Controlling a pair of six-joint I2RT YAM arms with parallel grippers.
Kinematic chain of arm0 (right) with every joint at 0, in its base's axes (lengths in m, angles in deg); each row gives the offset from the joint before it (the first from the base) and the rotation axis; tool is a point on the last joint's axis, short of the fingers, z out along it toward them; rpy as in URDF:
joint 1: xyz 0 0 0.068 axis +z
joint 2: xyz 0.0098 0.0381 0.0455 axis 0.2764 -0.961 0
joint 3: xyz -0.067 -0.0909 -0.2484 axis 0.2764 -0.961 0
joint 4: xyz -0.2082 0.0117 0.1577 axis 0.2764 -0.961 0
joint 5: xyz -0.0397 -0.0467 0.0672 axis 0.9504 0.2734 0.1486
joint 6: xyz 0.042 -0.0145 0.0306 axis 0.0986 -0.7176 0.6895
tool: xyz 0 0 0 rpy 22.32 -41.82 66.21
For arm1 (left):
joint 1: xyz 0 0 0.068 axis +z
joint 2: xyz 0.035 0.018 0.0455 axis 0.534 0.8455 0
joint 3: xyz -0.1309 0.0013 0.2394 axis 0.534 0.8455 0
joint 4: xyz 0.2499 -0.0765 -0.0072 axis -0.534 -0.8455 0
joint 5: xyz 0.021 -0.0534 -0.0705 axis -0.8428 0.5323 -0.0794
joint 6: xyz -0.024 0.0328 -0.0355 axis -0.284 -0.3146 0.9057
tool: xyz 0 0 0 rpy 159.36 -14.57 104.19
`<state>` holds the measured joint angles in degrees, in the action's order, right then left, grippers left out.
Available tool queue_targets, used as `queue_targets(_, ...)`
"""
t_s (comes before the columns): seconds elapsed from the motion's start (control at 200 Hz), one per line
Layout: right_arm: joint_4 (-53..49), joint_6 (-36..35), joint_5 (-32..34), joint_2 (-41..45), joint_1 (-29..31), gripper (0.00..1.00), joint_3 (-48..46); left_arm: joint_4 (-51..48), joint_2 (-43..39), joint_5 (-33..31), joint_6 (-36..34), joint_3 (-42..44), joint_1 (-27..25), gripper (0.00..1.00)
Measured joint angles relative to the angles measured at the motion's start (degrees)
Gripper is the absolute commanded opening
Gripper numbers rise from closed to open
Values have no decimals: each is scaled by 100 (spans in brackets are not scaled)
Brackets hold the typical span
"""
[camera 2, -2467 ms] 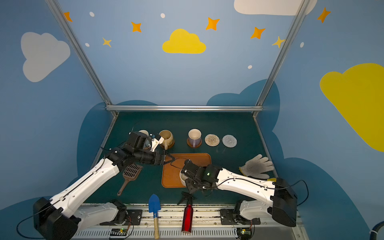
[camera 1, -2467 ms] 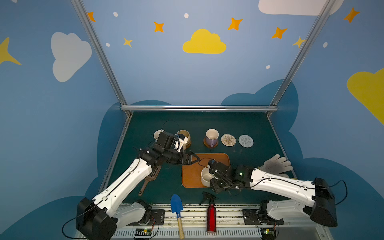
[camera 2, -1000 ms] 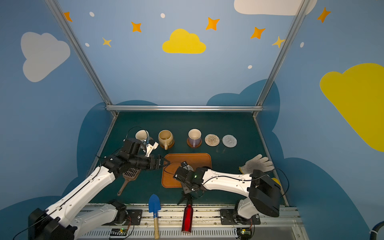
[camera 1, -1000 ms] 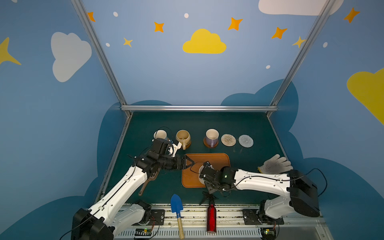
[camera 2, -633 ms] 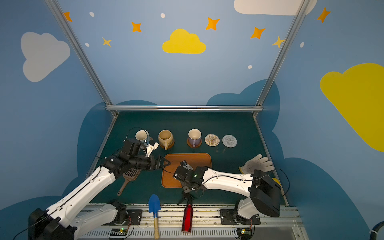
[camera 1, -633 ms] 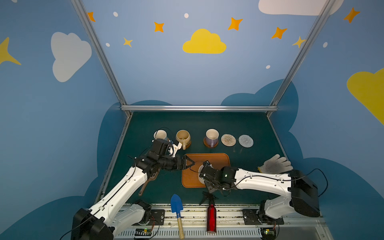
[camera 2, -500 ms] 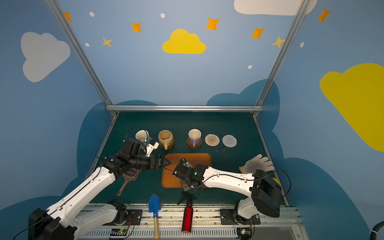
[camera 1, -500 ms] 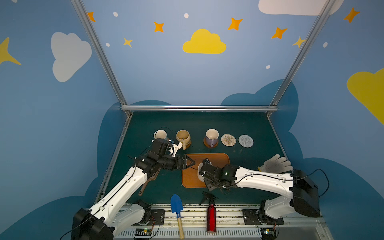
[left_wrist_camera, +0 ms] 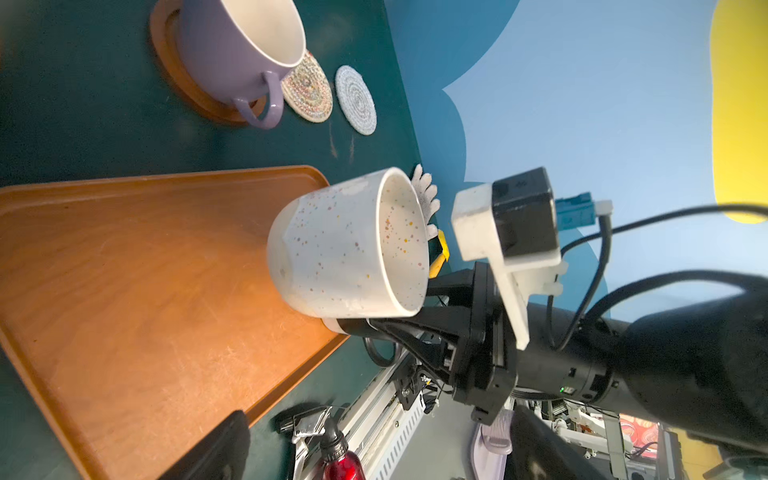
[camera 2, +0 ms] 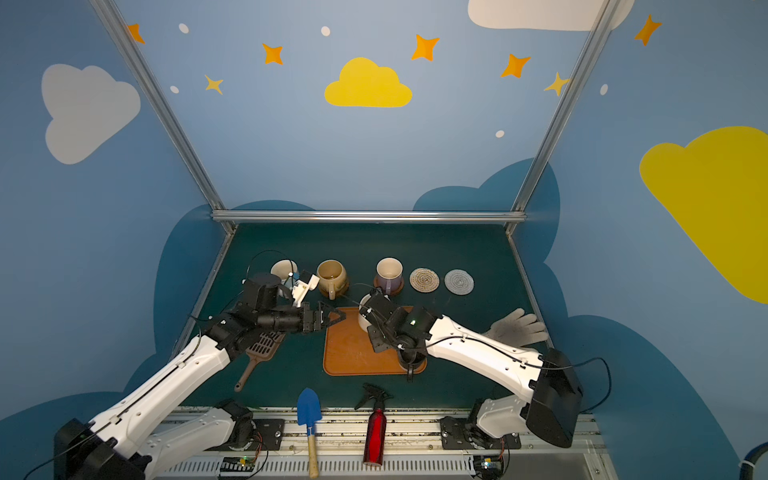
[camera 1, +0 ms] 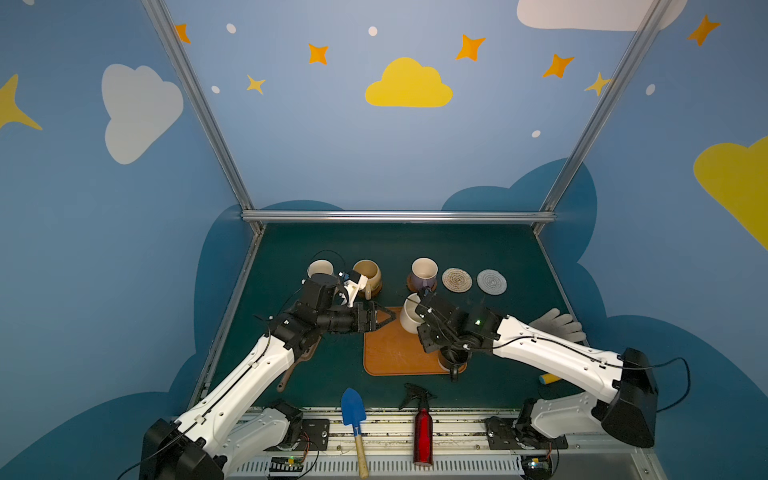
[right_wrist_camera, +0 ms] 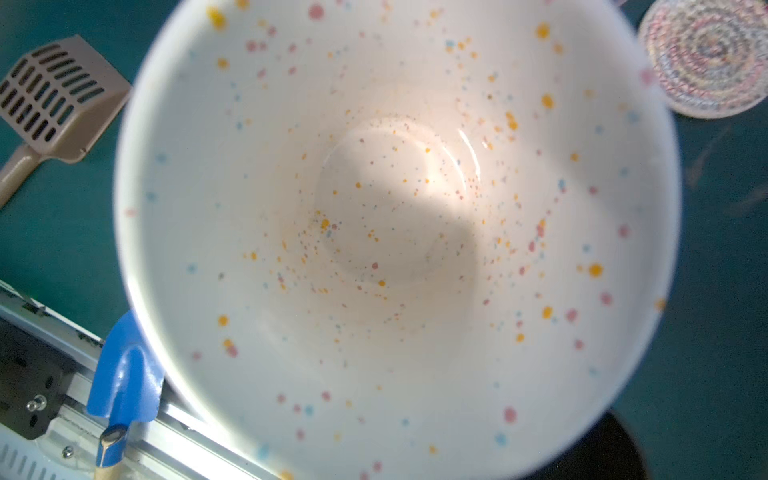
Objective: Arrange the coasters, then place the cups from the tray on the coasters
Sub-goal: 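Carry the speckled mug toward the multicolour woven coaster with the right gripper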
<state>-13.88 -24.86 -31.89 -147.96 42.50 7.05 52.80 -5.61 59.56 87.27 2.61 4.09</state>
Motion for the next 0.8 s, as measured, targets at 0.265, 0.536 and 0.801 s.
queue_targets(0.265, -463, -382, -168, 136, -710, 0, 345, 420, 533, -505, 74, -549, -549, 96)
queue_targets(0.536, -813, -782, -295, 164, -1523, 0, 625, 549, 1370, -1106, 37, -1316, -975, 96)
queue_targets(0.801, -896, -1082, -415, 11, -2540, 0, 804, 734, 2267, -1475, 24, -2164, -1121, 96)
